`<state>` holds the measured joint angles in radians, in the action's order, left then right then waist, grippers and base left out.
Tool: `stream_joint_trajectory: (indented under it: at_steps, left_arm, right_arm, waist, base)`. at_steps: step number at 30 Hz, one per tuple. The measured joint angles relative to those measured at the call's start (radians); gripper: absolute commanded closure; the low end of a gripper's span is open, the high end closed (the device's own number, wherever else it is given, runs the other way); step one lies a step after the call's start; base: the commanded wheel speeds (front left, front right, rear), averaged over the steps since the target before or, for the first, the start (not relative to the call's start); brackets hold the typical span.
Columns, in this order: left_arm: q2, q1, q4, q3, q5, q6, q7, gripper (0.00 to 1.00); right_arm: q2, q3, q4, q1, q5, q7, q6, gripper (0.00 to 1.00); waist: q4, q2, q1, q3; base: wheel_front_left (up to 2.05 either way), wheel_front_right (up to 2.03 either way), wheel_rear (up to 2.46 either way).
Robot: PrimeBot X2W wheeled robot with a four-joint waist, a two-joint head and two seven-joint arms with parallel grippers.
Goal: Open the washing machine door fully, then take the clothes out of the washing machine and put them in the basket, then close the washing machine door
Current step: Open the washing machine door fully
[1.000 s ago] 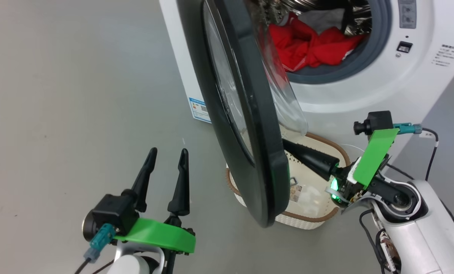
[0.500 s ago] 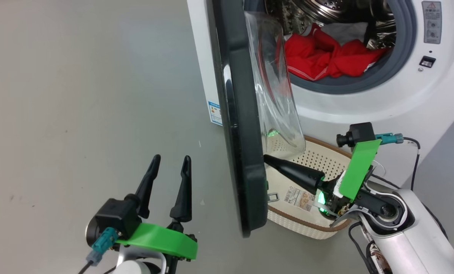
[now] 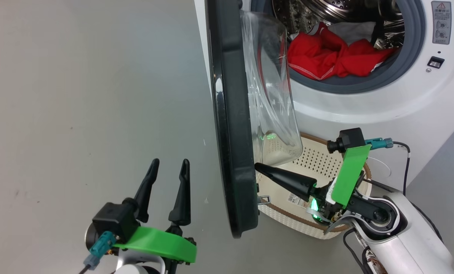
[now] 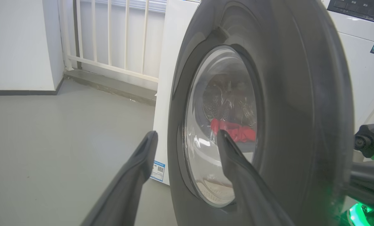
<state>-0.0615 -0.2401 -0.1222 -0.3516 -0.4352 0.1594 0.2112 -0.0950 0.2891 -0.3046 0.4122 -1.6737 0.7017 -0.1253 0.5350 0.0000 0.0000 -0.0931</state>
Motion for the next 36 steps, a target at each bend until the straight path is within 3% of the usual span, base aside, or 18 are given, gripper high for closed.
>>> stream_joint_trajectory:
  at_steps: [11,12,13,16,17,18,25,32,36]
  left_arm:
    - [-0.003,0.0,0.002,-0.001,-0.024,0.003,0.0,0.0]
    - [-0.003,0.001,0.002,-0.001,-0.024,0.003,0.0,0.0]
    - [-0.003,0.001,0.002,-0.002,-0.026,0.003,0.0,0.0]
    - [-0.003,0.001,0.002,-0.003,-0.03,0.003,0.0,0.0]
    - [-0.003,0.001,0.002,-0.003,-0.03,0.003,0.0,0.0]
    - [-0.003,0.001,0.002,-0.004,-0.03,0.003,0.0,0.0]
    - [-0.004,0.002,0.013,-0.002,-0.032,0.003,0.003,0.0]
    - [-0.003,0.016,0.017,0.003,-0.033,0.007,0.021,0.0]
    - [-0.002,0.016,0.021,0.005,-0.033,0.008,0.029,0.0]
  right_arm:
    - [-0.061,0.082,0.01,0.004,-0.041,-0.091,0.0,1.0]
    - [-0.067,0.086,0.012,0.005,-0.036,-0.114,0.0,0.93]
    - [-0.076,0.089,0.013,0.006,-0.022,-0.137,0.0,0.72]
    - [-0.107,0.095,0.015,0.013,0.047,-0.225,0.0,0.26]
    - [-0.118,0.1,0.017,0.018,0.083,-0.257,0.0,0.06]
    - [-0.128,0.104,0.021,0.023,0.131,-0.293,0.0,0.0]
    - [-0.146,0.071,0.043,0.027,0.497,-0.505,0.0,0.0]
    - [-0.109,-0.037,0.086,-0.001,0.907,-0.627,0.0,0.0]
    - [-0.055,-0.112,0.129,-0.061,1.118,-0.669,0.0,0.0]
  waist:
    - [-0.001,0.0,0.0,0.001]
    - [-0.001,0.0,0.0,0.001]
    - [-0.001,0.0,0.0,0.001]
    - [-0.002,0.0,0.0,0.002]
    - [-0.002,0.0,0.0,0.002]
    - [-0.002,0.0001,0.0,0.003]
    - [-0.01,0.0,0.0,-0.001]
    - [-0.02,0.0,0.0,-0.012]
    - [-0.024,0.0,0.0,-0.014]
  base:
    - [0.0,0.0,0.0]
    - [0.0,0.0,0.0]
    - [0.0,0.0,0.0]
    - [0.0,0.0,0.0]
    - [0.0,0.0,0.0]
    - [0.0,0.0,0.0]
    - [0.0,0.0,0.0]
    - [0.0,0.0,0.0]
    - [0.0,0.0,0.0]
